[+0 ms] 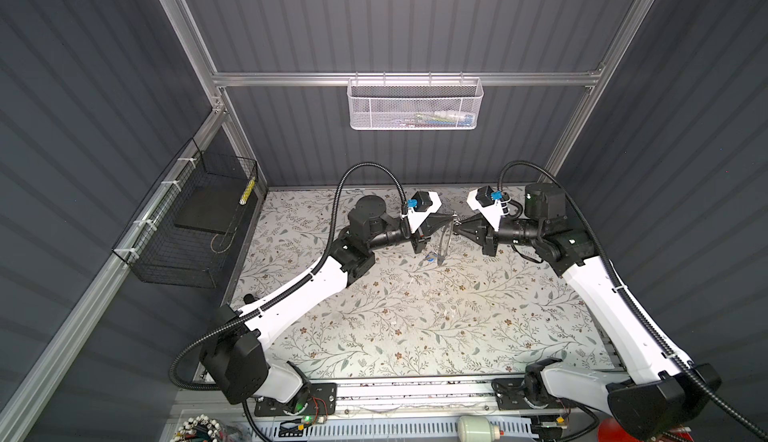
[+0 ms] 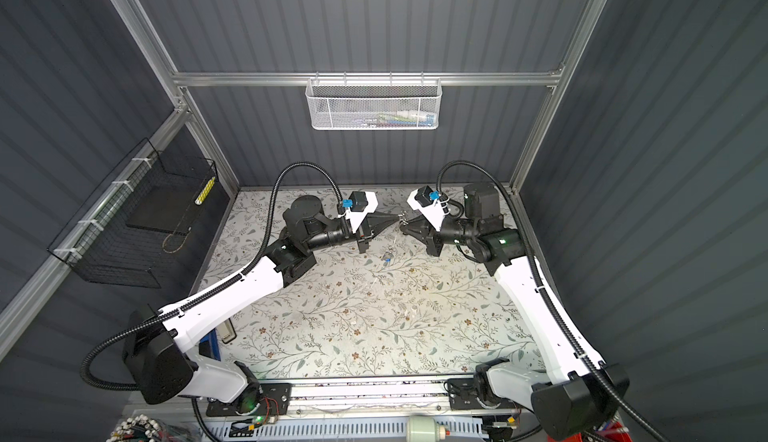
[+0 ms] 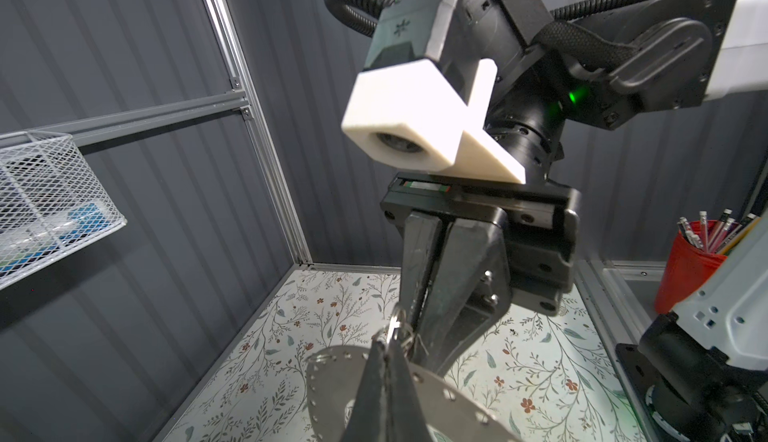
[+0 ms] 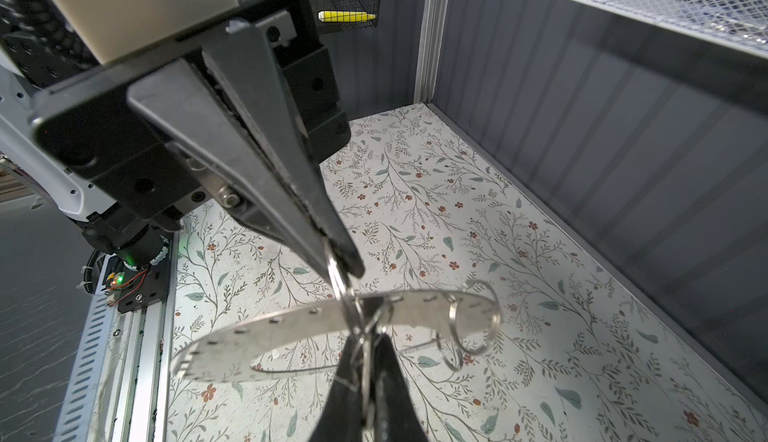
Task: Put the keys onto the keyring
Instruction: 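Close the left gripper on the split ring beside the right gripper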
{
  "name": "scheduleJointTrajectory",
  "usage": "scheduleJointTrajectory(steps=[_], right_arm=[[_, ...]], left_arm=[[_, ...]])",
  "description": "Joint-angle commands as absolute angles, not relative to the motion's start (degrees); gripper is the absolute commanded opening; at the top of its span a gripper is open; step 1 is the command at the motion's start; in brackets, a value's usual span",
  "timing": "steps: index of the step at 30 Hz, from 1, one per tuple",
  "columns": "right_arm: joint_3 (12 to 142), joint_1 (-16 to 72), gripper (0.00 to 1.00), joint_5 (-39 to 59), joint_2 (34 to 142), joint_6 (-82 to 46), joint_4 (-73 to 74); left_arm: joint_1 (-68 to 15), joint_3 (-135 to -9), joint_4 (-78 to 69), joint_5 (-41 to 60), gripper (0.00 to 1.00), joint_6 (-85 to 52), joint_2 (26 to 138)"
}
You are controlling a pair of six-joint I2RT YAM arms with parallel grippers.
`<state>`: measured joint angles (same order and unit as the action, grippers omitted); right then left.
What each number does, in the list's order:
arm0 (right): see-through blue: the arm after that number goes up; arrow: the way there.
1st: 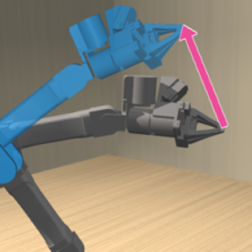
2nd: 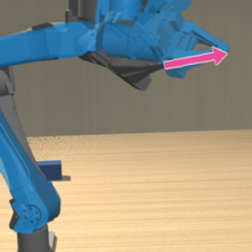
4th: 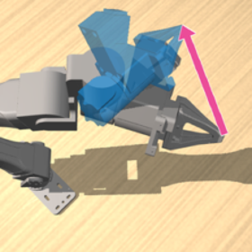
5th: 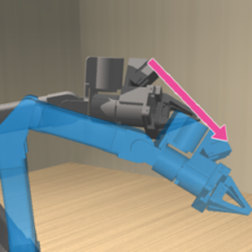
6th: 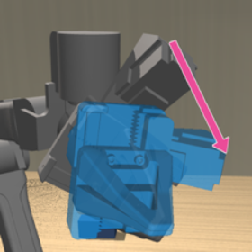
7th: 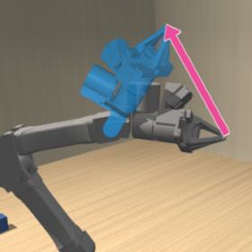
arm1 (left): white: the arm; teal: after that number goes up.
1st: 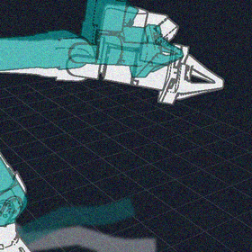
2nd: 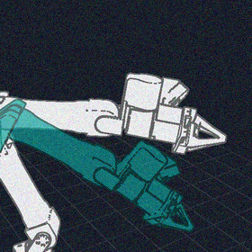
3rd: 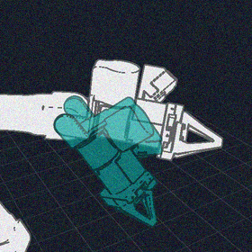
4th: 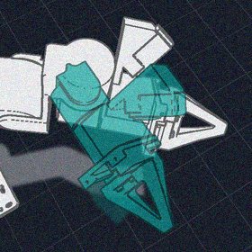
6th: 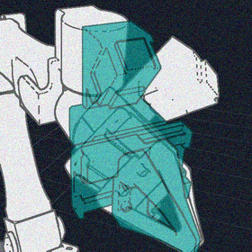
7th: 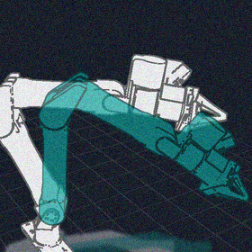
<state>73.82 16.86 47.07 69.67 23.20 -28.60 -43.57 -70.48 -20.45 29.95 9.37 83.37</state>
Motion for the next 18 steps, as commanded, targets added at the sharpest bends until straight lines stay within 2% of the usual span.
scheduleJointTrajectory(steps=[1,7,18], right_arm=[[76.18,18.34,0.00,45.82,70.71,23.30,-31.49],[76.65,20.19,0.00,39.33,71.40,23.04,-31.60],[79.94,23.45,0.00,34.77,74.24,23.16,-33.54]], left_arm=[[-44.27,-69.87,-26.15,26.57,0.00,8.72,81.71],[-45.43,-67.93,-27.57,21.83,0.00,9.81,81.34],[-46.26,-65.94,-29.10,19.33,0.00,12.07,80.84]])
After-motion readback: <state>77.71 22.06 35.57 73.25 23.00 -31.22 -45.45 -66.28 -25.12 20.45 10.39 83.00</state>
